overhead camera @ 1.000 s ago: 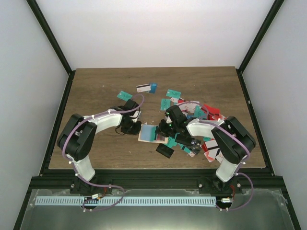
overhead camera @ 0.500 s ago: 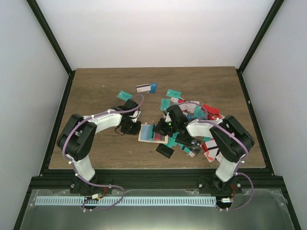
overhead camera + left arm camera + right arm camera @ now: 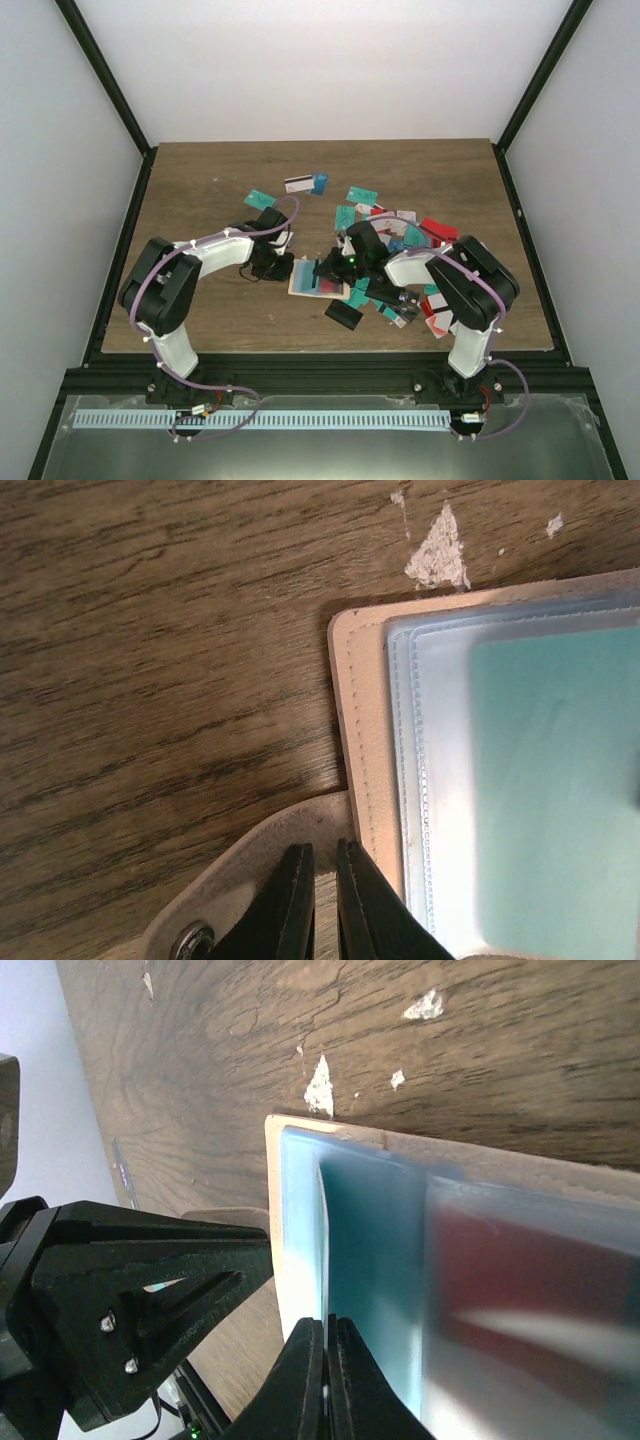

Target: Put the credit cards into the card holder

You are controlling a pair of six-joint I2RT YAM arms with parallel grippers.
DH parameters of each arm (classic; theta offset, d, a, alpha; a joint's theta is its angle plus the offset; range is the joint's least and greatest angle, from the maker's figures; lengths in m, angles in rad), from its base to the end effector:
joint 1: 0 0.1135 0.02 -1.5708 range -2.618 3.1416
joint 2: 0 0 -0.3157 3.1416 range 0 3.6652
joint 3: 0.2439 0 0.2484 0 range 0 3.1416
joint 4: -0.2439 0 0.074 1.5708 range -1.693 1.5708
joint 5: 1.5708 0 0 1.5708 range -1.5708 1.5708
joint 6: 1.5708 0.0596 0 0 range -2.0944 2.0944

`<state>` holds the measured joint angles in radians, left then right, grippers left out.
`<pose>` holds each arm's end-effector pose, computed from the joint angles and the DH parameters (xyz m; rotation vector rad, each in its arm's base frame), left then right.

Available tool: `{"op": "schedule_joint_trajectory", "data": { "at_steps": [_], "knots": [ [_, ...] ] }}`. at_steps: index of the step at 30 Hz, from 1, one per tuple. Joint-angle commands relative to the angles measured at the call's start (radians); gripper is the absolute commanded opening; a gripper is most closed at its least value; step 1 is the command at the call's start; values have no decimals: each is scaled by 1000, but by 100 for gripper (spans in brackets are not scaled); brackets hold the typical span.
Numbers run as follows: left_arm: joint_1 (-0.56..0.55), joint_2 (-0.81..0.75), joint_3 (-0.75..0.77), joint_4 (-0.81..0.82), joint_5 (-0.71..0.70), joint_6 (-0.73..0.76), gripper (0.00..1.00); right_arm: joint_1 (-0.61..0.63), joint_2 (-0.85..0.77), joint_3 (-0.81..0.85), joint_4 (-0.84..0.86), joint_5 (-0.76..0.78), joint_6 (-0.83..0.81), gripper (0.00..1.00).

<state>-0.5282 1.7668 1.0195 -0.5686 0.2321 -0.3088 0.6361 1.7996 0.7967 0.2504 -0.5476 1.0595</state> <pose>0.2801 -0.1793 0.1756 0.3689 2.9440 -0.4705 0.2736 0.2406 0.1647 0.2424 2.6705 1.3601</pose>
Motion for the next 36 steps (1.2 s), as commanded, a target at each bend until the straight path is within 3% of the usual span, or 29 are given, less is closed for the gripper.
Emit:
{"op": "schedule_joint_trajectory", "data": {
  "at_steps": [1, 36],
  "knots": [
    [-4, 23, -27, -7, 31, 13, 9, -10, 24, -17, 66, -4, 19, 1],
    [-6, 26, -41, -1, 76, 5, 9, 8, 126, -132, 329, 2, 168, 2]
  ]
}}
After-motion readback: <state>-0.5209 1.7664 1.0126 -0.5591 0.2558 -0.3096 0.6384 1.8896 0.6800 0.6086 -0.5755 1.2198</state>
